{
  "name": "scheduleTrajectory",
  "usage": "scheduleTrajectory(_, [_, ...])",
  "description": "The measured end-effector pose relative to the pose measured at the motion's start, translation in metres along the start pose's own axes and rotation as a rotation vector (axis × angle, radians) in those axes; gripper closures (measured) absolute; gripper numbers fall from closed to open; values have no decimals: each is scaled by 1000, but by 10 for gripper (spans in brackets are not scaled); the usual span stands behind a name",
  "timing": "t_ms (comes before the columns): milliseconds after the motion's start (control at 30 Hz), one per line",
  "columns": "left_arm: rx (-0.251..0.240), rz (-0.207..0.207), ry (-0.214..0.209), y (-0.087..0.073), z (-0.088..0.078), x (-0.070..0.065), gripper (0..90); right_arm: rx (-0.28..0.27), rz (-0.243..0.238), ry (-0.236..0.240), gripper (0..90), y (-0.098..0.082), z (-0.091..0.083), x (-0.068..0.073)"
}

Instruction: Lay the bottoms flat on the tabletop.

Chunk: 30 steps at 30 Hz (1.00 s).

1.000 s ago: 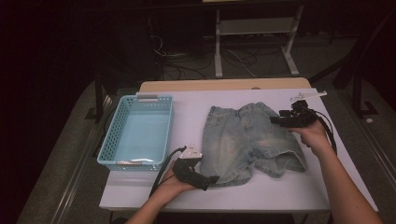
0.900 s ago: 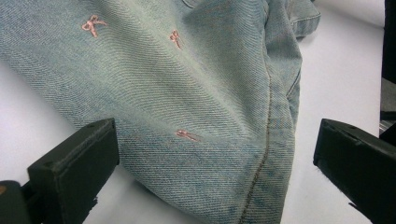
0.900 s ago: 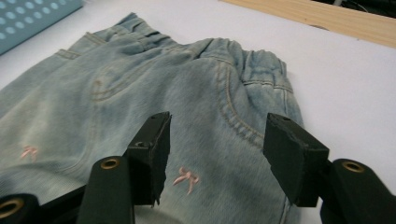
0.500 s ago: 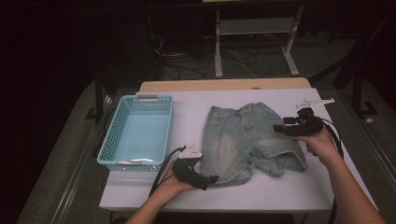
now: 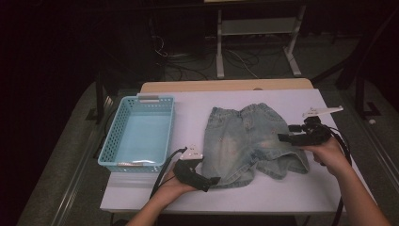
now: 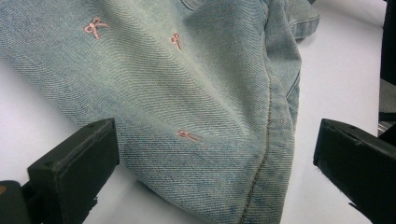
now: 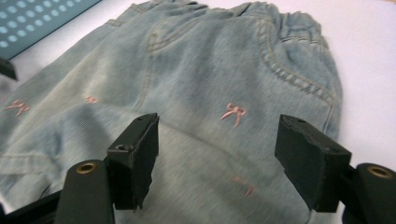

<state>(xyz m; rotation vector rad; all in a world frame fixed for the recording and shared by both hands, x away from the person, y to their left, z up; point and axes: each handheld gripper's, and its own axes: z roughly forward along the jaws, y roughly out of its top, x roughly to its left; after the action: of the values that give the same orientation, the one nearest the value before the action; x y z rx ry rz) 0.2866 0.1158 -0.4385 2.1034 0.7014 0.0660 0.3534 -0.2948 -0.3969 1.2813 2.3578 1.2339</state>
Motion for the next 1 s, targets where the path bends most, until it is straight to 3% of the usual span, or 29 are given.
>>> scheduleTrajectory(233, [0, 1, 2, 0, 0, 0, 0, -16, -20, 28, 337, -9, -12, 11])
scheduleTrajectory(767, [1, -2, 5, 0, 0, 1, 0, -49, -62, 99, 647, -28, -35, 29])
scheduleTrajectory(1000, [3, -2, 7, 0, 0, 1, 0, -36, -83, 134, 716, -37, -41, 39])
